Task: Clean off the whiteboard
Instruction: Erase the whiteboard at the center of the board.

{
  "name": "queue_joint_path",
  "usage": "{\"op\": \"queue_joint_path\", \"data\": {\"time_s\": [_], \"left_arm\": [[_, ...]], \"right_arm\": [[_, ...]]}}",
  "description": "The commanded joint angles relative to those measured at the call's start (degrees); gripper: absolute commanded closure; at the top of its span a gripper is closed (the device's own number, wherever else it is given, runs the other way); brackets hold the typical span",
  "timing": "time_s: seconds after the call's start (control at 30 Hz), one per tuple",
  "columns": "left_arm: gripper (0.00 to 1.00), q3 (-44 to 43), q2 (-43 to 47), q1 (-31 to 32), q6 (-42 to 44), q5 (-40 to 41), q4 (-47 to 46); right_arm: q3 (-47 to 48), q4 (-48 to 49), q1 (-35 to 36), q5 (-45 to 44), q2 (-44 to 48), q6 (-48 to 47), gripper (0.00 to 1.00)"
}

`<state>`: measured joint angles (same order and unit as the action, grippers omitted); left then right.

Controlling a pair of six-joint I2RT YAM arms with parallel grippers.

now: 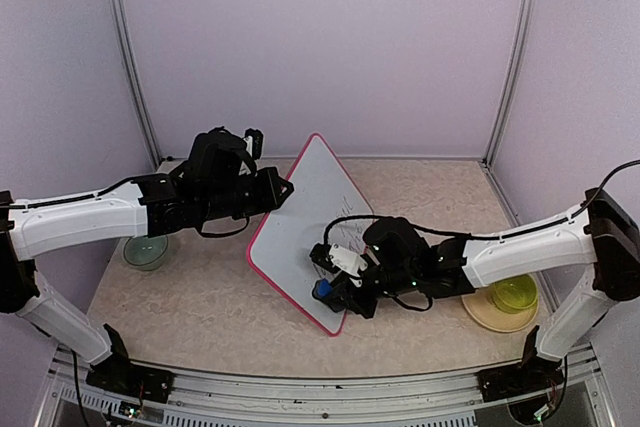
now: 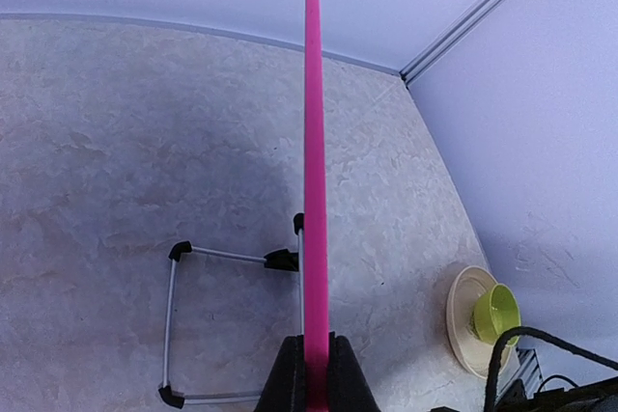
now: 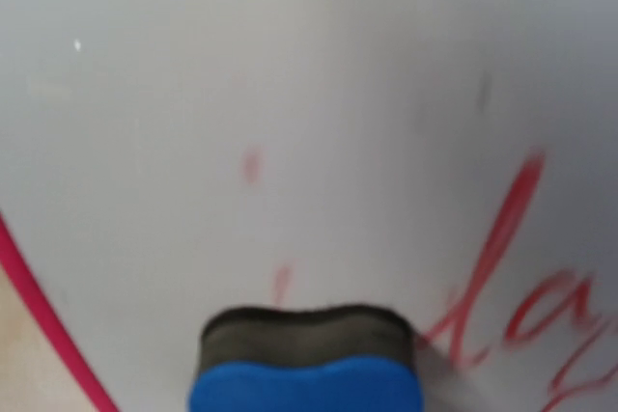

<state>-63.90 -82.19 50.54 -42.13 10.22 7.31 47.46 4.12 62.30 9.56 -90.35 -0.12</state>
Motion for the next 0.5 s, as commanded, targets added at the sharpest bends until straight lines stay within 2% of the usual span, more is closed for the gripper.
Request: {"op": "queue_joint_path", "data": {"time_s": [0.0, 0.23, 0.47], "left_arm": [[1.00, 1.5, -1.0, 1.5, -1.2, -2.3, 2.9], [1.00, 2.3, -0.7, 1.5, -1.2, -2.3, 2.4], [1.00, 2.6, -0.6, 1.3, -0.9, -2.5, 2.3]], "right_arm": [[8.0, 0.8, 0.8, -3.5, -1.7, -1.3, 1.00], [11.9, -1.0, 0.7, -2.5, -3.0, -2.4, 1.00], [5.1, 0.7, 0.7, -1.1, -2.3, -0.8, 1.00]]}}
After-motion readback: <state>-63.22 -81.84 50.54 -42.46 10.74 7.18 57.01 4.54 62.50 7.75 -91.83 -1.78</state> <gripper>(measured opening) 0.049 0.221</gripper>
